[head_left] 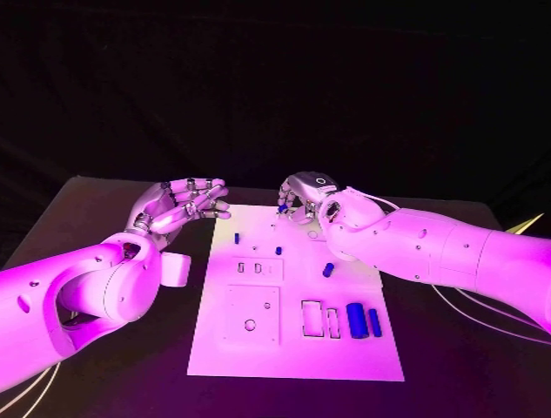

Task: Assemble the parts on the task board

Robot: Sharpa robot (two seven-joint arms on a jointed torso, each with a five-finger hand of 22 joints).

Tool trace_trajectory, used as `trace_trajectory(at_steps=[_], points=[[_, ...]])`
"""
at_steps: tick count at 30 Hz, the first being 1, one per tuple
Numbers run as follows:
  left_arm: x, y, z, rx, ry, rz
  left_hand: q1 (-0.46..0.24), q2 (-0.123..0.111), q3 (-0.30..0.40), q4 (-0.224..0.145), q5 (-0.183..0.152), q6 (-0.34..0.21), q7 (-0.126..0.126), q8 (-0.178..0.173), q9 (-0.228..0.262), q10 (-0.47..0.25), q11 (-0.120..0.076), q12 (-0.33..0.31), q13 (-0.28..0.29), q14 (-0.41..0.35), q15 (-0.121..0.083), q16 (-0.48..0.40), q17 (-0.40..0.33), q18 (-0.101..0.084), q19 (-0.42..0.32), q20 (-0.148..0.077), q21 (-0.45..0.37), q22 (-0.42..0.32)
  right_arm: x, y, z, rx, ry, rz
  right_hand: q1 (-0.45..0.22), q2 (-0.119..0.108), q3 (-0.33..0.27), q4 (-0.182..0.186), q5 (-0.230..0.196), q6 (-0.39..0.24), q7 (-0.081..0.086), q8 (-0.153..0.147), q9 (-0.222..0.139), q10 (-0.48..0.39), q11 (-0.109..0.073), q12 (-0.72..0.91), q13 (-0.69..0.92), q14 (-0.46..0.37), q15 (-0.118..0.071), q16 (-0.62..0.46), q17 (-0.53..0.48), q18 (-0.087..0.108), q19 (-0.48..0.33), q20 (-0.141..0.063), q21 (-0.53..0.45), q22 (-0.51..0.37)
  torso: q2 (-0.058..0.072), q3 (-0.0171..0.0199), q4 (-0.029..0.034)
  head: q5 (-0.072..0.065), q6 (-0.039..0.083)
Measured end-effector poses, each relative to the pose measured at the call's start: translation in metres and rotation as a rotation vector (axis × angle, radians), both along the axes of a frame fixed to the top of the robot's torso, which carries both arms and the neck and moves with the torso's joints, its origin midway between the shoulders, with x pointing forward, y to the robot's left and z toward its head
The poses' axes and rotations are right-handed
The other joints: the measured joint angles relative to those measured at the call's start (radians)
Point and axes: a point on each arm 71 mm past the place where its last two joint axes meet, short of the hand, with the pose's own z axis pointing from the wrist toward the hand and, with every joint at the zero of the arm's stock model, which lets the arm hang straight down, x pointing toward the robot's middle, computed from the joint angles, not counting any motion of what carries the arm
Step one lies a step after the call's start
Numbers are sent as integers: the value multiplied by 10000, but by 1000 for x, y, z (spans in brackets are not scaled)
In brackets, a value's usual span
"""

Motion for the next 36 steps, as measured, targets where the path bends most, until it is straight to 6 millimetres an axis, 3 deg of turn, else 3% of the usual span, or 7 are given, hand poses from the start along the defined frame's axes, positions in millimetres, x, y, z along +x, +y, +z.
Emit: trace_trajectory(at_steps=[8, 16, 25, 31, 36], points=[[1, -3, 0, -19, 9, -51, 0, 0, 0, 0, 0, 0, 0, 0, 0, 0, 0, 0, 0, 0, 0, 0, 17, 1, 0, 0, 0, 11, 0, 2, -1, -32, 78, 23, -24, -13, -8, -7, 1, -30, -1, -5, 18, -15, 16, -15, 19, 0, 0, 0, 0, 1, 0, 0, 0, 0, 10, -12, 3, 46, -40], [1, -3, -1, -13, 12, -36, 0, 0, 27, -27, 0, 0, 0, 0, 11, 0, 0, 0, 0, 0, 0, 0, 65, -1, -74, -3, 79, 51, -2, 6, -2, -39, 175, 153, -85, 0, -13, -11, 0, -67, -1, -51, 489, -15, 16, -15, 31, 0, 0, 0, -1, 1, 0, 0, -1, -1, 13, -17, 0, 61, -71], [2, -3, -1, -11, 11, -30, 0, 0, 55, -55, 0, 0, 0, 0, 11, 0, 0, 0, 0, 0, 0, 0, 79, -1, -74, -2, 117, 64, -3, 10, -3, -97, 236, 245, -85, -1, -13, -12, -1, -87, 8, -43, 570, -15, 17, -15, 23, 0, 0, -1, -3, 1, 0, 1, -1, -2, 23, -22, 1, 71, -96], [2, -3, 0, -18, 2, -47, 0, 0, 55, -55, 0, 0, 0, 0, 13, 1, 0, 0, 0, 0, 0, 0, 89, -1, -74, -2, 117, 72, -1, 9, -3, -153, 219, 183, -137, -53, 25, -40, -1, -239, 132, -34, 725, -127, 130, -9, 43, 0, 0, -1, -3, 1, 0, 1, -1, -3, 27, -33, 21, 27, -117], [3, -4, 2, -21, -49, -57, 44, 44, 111, -111, 0, 0, 0, 0, 26, 0, 0, 0, 0, 0, 0, 0, 136, -1, -111, -39, 188, 118, 0, 10, -4, -211, 236, 154, -136, -53, 61, -27, -1, -247, 137, -36, 726, -142, 139, -48, 43, 0, 1, -1, -4, 1, 0, 1, -1, -4, 49, -40, 26, 13, -80]])
